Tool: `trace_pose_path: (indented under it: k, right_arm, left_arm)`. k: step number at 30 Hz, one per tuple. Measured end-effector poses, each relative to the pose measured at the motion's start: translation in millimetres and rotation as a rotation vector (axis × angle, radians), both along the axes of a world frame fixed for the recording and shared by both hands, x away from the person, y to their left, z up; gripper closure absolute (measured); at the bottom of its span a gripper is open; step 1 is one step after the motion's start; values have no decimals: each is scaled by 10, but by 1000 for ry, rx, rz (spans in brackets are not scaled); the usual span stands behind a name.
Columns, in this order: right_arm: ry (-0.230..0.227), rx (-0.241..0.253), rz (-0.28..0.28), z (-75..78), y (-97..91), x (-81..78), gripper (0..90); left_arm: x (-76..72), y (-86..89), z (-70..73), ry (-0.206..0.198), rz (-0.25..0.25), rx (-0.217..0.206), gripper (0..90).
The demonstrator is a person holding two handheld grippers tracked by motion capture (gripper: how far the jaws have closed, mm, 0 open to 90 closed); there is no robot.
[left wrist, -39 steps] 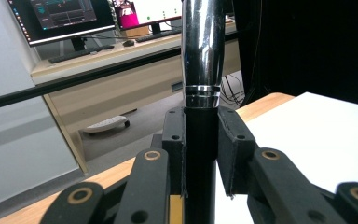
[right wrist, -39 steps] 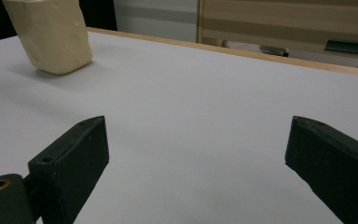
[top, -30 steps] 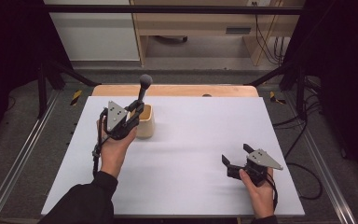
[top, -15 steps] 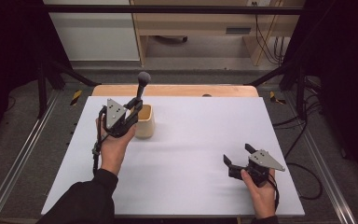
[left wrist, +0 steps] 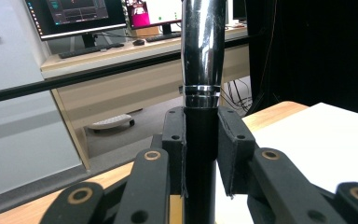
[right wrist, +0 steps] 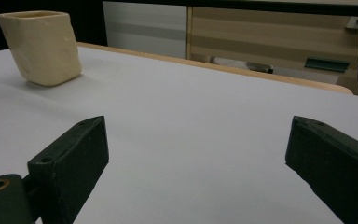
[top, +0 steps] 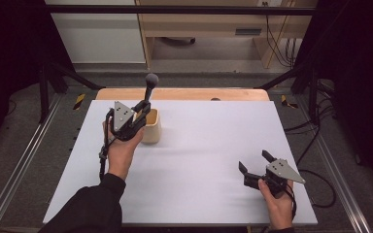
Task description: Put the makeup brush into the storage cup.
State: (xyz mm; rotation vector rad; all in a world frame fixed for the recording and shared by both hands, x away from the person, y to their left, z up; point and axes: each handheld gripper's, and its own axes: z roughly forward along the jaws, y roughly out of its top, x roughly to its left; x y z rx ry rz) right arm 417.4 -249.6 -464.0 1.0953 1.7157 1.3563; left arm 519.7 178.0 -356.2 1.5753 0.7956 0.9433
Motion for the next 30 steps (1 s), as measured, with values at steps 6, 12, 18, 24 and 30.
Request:
trace_pose_path:
  k: [6, 12, 18, 24, 30]
  right_arm:
    - [-5, 5, 10, -2, -20, 3, 61]
    - [-7, 12, 15, -7, -32, 0, 60]
    - [-2, 19, 18, -11, -31, 1, 59]
    - [1, 16, 16, -17, -33, 4, 59]
    - [4, 18, 15, -17, -40, 2, 60]
  left_arm:
    - [16, -12, -19, 3, 3, 2, 744]
    - [34, 7, -25, 3, 5, -16, 745]
    - [49, 38, -42, 19, 13, -37, 745]
    - [75, 61, -54, 23, 16, -66, 746]
    - [121, 89, -84, 33, 38, -92, 745]
